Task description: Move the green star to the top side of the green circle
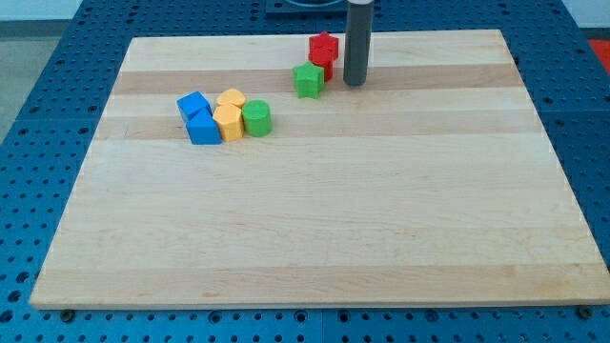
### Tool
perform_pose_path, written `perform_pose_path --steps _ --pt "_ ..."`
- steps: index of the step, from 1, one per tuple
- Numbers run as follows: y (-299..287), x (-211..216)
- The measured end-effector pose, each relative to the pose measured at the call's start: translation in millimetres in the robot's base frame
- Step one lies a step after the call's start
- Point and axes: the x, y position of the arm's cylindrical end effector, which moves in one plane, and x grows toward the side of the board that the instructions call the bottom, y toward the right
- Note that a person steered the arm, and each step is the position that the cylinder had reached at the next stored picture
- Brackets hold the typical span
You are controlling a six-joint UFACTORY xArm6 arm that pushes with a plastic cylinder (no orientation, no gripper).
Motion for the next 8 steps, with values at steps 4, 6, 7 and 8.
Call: perform_pose_path --steps 4,6,7,8 --pt "-71.0 -4.5" --pt "-92.5 0.2" --pt "-102.8 9.6" --pt "-103.3 4.5"
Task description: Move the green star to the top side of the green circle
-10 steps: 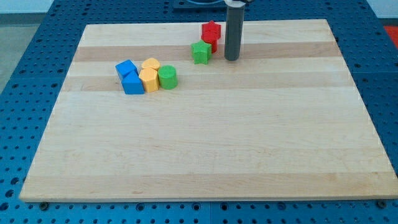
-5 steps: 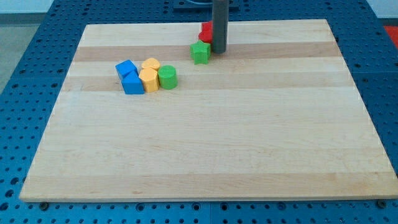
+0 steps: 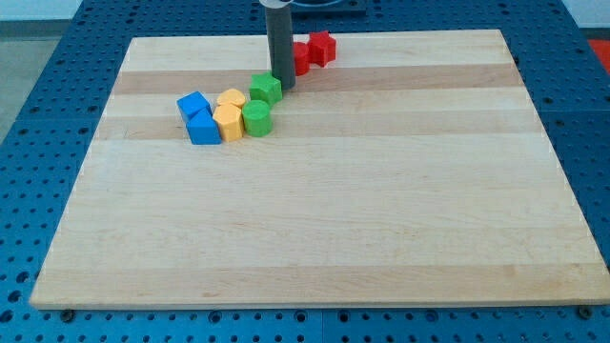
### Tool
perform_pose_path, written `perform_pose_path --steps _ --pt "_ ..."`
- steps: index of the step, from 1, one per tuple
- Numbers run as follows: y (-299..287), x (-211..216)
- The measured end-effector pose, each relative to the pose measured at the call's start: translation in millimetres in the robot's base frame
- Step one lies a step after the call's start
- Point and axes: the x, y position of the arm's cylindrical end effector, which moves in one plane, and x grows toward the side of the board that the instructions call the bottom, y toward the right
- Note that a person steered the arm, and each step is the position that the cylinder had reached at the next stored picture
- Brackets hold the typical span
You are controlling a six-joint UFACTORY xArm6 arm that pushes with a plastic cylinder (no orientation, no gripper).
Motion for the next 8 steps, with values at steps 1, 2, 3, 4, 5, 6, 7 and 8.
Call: perform_pose_path --steps 1,2,3,4,5,6,7,8 --pt "-5.1 -10.5" --pt "-16.5 -11.0" --pt "-36.8 -10.9" --pt "-36.8 -10.7" --pt "-36.8 -8.4" --pt "-41.2 -15.5" --pt "-42.9 -22.6" --pt "-60.9 -22.9"
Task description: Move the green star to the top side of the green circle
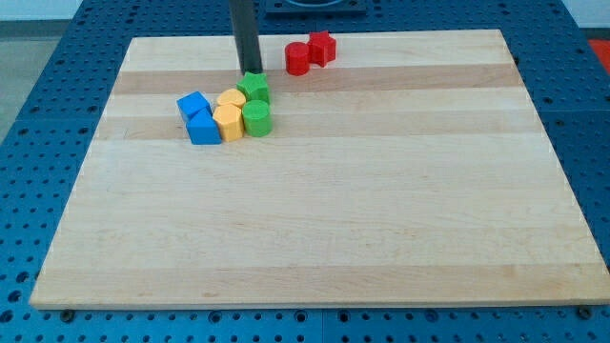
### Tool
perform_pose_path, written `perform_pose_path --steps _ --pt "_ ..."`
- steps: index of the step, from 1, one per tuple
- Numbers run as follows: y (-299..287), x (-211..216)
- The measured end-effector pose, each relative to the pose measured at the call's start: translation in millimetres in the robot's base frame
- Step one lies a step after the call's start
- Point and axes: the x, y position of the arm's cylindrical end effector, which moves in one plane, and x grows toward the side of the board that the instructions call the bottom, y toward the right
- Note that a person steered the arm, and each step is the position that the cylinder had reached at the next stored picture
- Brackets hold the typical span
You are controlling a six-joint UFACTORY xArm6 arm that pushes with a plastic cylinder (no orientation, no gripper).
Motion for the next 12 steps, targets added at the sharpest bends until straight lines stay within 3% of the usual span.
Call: perform_pose_path --steps 1,2,12 --pt "-23.7 8.1" --pt "7.2 10.5" --pt "30.9 20.8"
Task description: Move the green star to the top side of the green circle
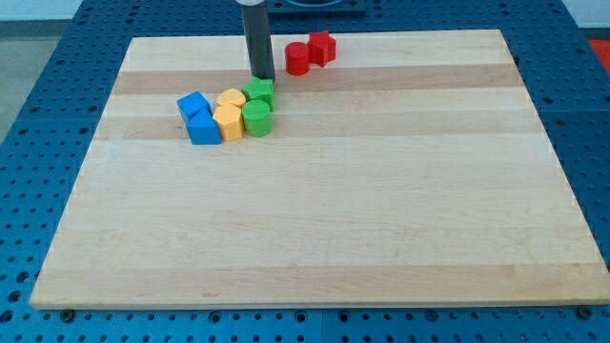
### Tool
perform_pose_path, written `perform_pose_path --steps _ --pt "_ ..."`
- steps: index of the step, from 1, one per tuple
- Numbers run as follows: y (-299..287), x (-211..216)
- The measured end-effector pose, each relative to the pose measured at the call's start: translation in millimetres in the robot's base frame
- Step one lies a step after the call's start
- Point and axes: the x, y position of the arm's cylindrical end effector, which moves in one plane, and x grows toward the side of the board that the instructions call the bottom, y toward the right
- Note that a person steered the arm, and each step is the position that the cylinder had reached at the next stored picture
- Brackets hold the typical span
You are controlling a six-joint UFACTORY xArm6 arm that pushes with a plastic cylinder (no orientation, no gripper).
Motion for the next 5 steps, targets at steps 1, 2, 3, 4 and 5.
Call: perform_pose_path --steps 1,2,3,4,5 --pt "3.4 6.5" --pt "5.1 9.6" --pt "5.1 9.0" --pt "7.2 9.0" --pt "30.3 9.0"
